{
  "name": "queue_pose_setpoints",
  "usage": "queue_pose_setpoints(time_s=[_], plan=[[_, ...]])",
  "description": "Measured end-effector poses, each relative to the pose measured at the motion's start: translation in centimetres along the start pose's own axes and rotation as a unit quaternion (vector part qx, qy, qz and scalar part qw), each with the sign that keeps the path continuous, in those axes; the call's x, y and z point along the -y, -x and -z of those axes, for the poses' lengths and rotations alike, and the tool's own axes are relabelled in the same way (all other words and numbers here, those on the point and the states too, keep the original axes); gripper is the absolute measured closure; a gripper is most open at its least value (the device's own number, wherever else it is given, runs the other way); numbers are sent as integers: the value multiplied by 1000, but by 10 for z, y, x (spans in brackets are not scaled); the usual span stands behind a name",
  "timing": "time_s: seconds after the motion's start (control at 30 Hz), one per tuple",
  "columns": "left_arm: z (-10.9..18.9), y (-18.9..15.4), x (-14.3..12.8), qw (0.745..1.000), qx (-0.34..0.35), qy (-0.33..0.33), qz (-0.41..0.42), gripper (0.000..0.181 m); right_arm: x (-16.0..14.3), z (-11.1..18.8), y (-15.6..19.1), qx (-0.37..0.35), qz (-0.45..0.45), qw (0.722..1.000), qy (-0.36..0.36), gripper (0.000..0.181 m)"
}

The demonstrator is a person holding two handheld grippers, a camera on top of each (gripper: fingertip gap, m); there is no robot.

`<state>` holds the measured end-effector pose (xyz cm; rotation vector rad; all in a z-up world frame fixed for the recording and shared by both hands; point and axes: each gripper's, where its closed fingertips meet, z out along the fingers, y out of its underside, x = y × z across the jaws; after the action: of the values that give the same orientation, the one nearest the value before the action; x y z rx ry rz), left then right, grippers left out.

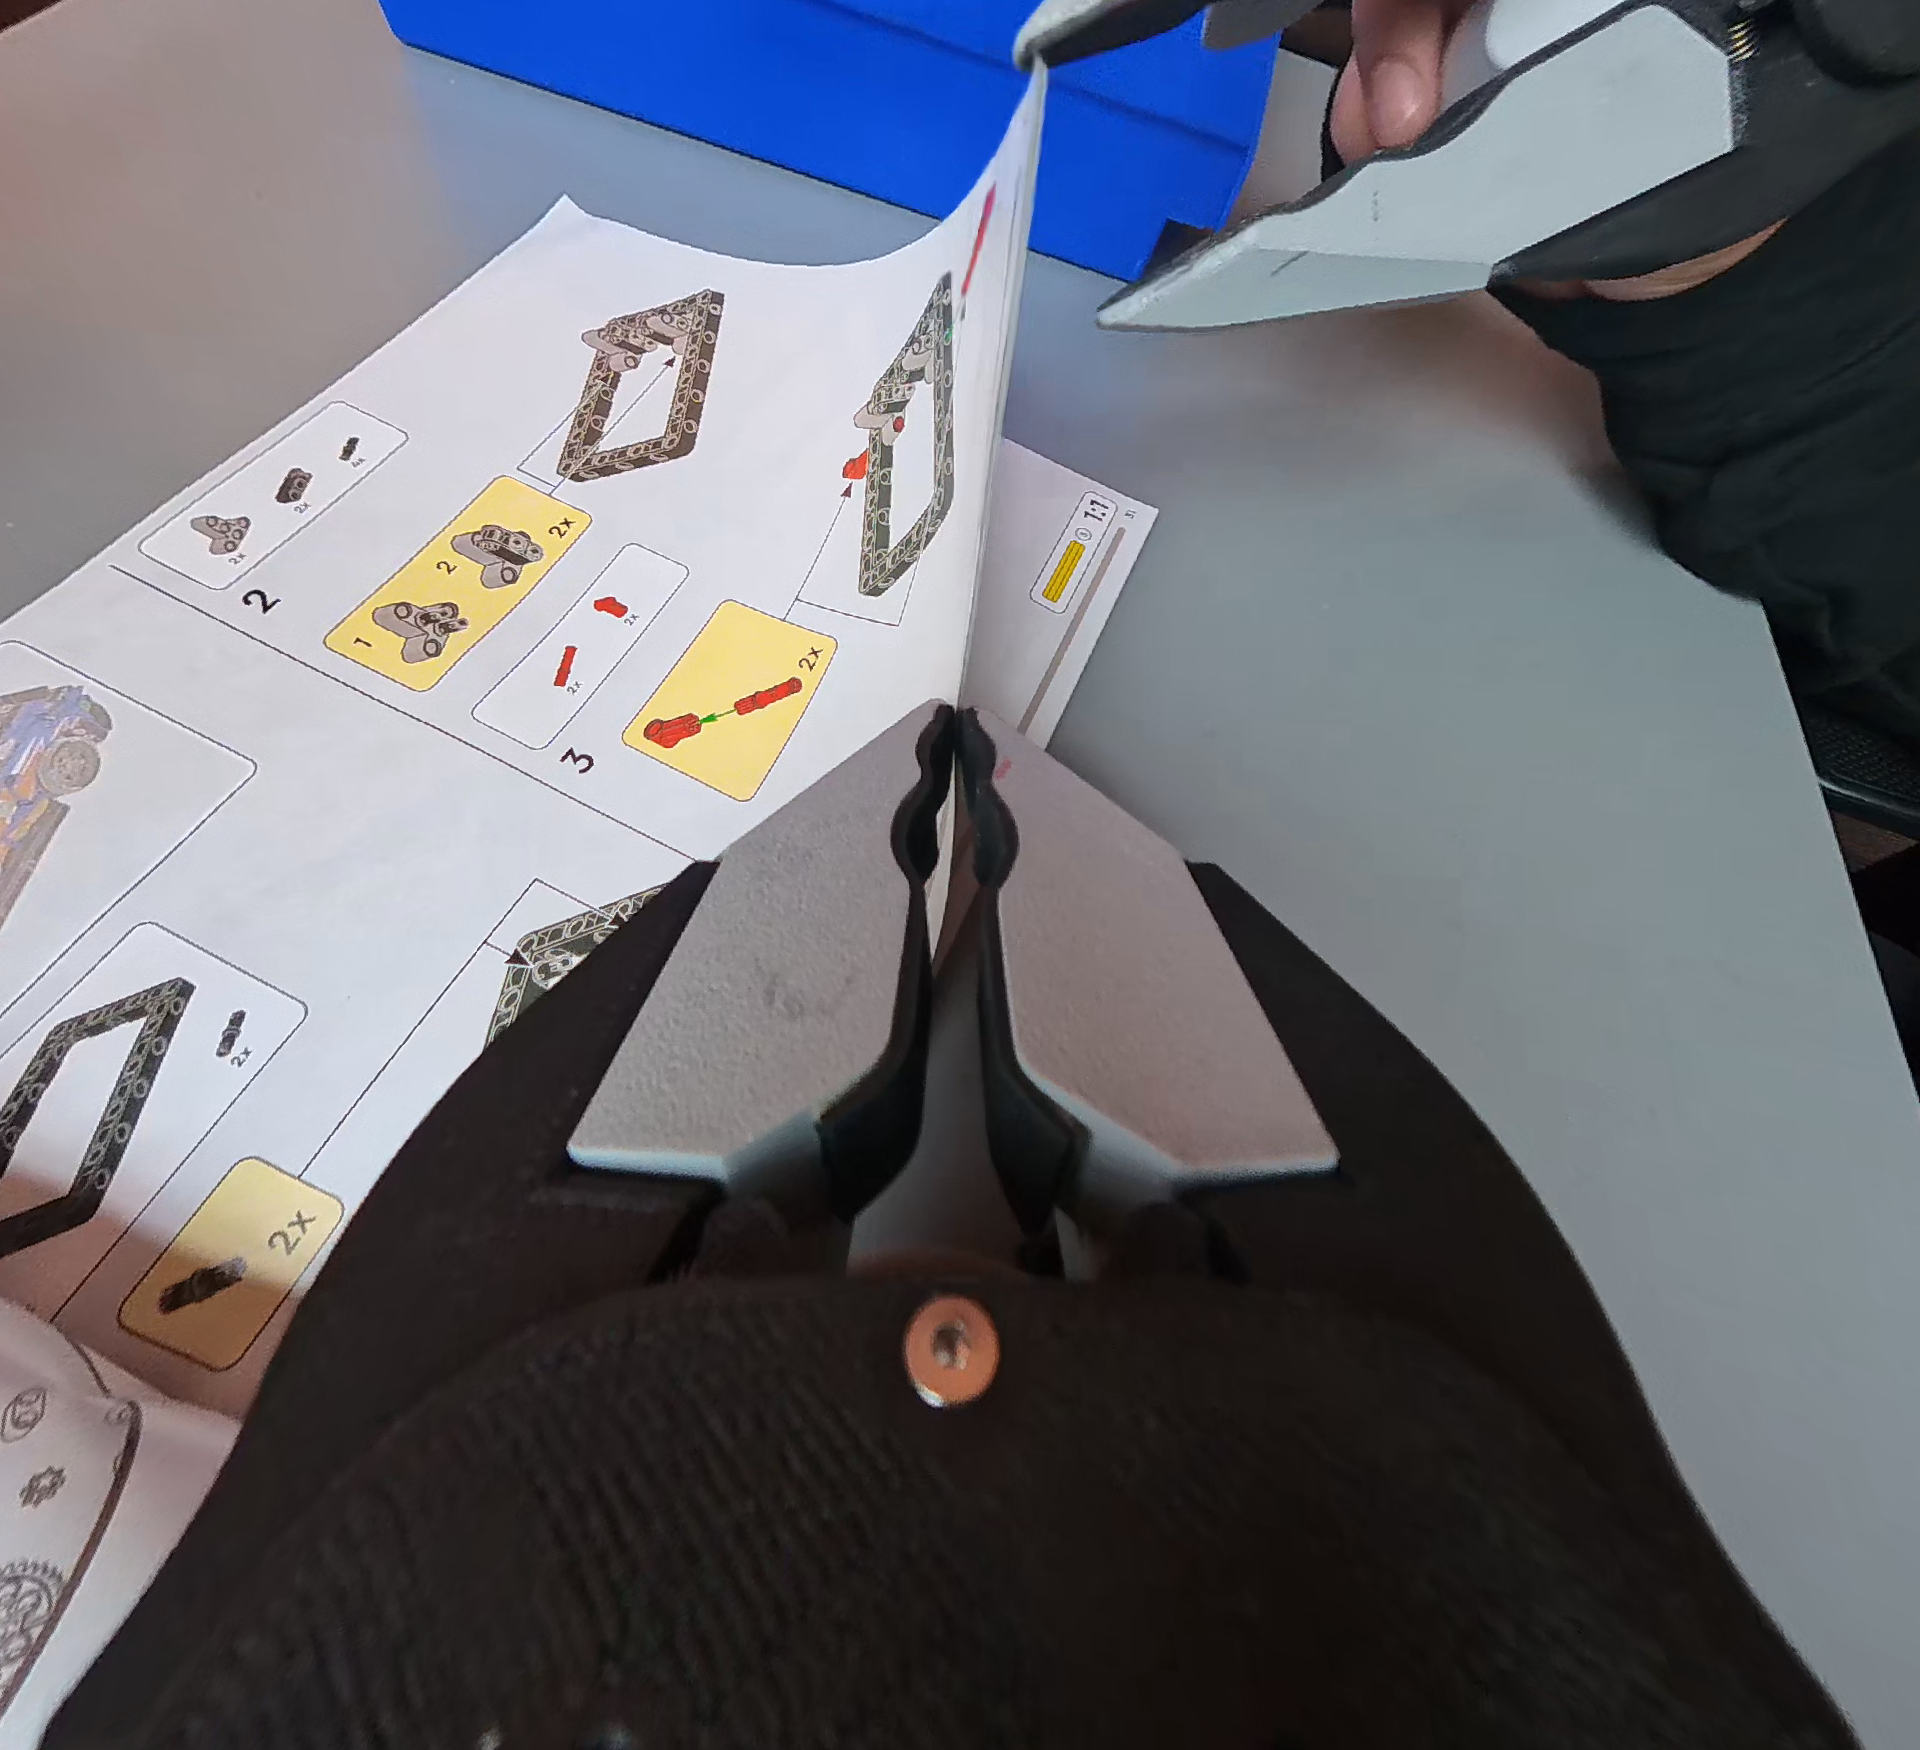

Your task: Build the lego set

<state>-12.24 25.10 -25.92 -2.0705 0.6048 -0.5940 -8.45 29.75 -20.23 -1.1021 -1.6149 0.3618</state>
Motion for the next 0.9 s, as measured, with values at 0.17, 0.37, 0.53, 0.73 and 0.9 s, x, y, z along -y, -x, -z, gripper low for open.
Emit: queue_pose_setpoints(time_s=[0.17, 0.37, 0.53, 0.73, 0.9], plan=[[1, 0, 0, 1000, -3, -1, 4, 181, -5, -2, -1, -2, 6, 1000, 9, 154], [5, 1, -4, 1000, -5, 6, 1, 181, -15, -6, 5, 20, -8, 1000, 14, 177], [5, -8, -2, 1000, -20, 20, -12, 178, -14, -5, 14, 43, -19, 999, -4, 180], [5, -29, 21, 998, -49, 21, -34, 151, -6, 1, 18, 28, 23, 999, -29, 179], [-5, -43, 46, 995, -92, 12, -31, 156, 2, 6, 20, -9, 80, 996, -37, 178]])
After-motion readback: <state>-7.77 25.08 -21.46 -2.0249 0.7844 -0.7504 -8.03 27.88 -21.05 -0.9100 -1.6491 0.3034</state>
